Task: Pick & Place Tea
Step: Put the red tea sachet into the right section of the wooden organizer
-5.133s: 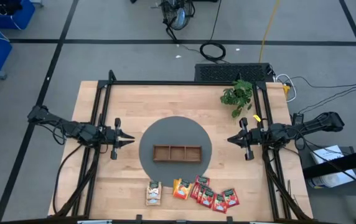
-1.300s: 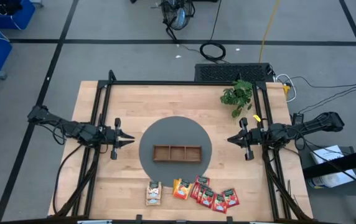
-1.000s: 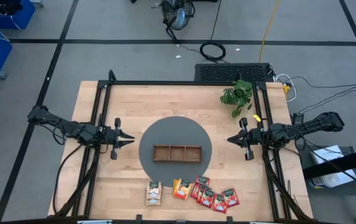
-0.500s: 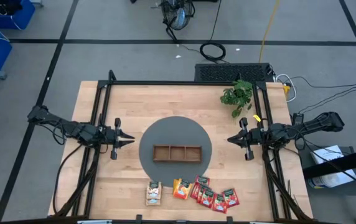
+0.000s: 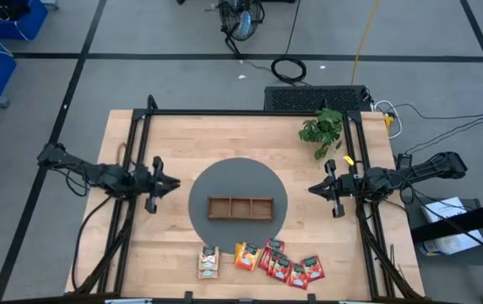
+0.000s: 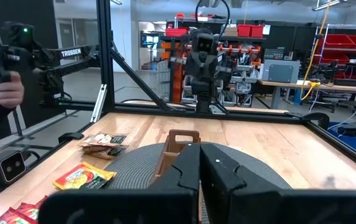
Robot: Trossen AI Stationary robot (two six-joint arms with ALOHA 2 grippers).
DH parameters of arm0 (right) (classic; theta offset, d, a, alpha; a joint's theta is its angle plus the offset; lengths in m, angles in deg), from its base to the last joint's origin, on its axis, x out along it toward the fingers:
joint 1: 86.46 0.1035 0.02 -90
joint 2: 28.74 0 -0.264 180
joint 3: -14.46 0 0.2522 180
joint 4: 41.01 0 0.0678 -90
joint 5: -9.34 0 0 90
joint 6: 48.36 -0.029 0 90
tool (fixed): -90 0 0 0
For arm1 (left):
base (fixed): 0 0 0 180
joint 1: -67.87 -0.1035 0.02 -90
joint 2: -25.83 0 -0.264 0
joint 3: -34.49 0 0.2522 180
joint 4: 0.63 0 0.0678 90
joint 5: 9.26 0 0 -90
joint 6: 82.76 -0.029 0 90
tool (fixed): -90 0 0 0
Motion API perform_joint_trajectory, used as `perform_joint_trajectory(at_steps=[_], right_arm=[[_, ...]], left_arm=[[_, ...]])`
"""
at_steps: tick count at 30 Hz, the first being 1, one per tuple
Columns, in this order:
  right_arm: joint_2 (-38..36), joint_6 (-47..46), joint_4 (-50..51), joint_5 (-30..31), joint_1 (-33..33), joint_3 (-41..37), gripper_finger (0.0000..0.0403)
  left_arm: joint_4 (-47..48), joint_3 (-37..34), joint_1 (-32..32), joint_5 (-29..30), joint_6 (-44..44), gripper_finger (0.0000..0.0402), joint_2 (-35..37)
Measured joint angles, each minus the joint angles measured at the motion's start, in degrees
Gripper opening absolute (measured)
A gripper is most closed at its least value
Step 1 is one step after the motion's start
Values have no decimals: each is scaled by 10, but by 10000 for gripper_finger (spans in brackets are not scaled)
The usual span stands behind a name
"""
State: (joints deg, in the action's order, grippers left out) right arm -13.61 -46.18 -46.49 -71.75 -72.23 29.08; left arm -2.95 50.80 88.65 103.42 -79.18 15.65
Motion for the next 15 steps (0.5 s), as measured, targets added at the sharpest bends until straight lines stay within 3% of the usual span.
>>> perform_joint_trajectory(at_steps=[4, 9, 15], right_arm=[[0, 0, -2, 0, 0, 0, 0], [1, 0, -1, 0, 0, 0, 0], [2, 0, -20, 0, 0, 0, 0]], left_arm=[[-14, 0, 0, -1, -27, 63, -21], [65, -1, 1, -5, 0, 63, -89], [-12, -1, 1, 21, 36, 62, -231]])
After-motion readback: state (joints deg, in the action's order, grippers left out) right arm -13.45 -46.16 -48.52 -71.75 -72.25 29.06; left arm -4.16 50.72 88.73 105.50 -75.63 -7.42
